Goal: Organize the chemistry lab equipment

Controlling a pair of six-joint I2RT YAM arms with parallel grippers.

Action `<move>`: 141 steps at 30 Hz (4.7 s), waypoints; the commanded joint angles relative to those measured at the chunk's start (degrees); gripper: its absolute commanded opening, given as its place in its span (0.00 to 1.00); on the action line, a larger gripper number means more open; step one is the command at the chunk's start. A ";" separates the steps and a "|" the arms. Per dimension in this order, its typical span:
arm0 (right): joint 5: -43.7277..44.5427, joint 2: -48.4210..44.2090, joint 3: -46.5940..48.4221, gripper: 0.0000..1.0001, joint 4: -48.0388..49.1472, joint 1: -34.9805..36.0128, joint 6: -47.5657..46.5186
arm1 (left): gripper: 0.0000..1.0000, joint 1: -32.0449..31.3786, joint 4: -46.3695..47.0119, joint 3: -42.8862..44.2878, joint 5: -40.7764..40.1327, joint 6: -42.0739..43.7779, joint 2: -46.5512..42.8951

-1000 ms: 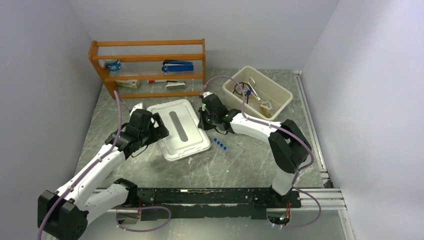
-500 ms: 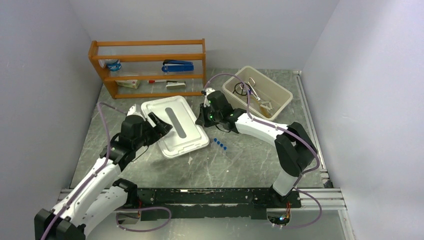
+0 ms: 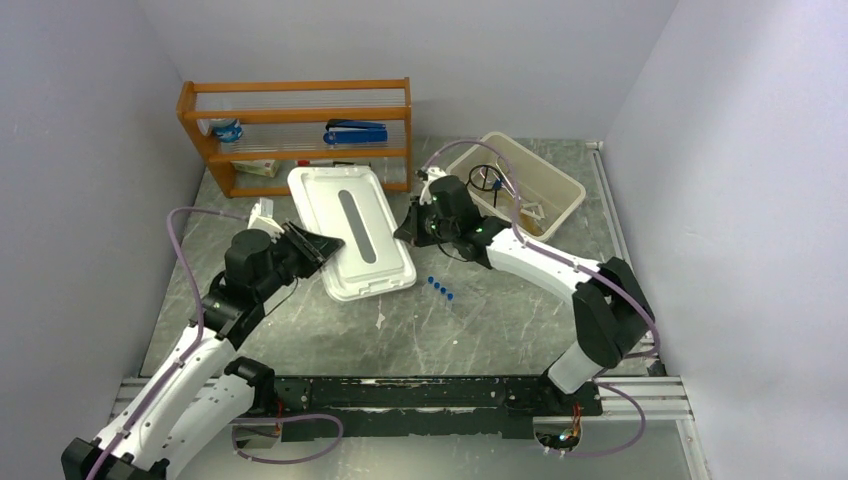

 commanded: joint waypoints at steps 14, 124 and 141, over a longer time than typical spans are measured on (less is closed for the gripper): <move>10.83 -23.15 5.71 0.49 -9.40 -2.63 5.68 | 0.05 0.44 4.82 18.23 15.32 2.25 3.91; 26.52 -13.65 1.62 0.42 -31.47 -40.33 2.21 | 0.90 -27.29 0.20 71.60 -4.39 9.67 79.73; 28.75 -5.92 5.99 0.32 -25.67 -42.77 -18.15 | 0.92 -23.58 -6.74 75.42 -2.47 18.34 76.21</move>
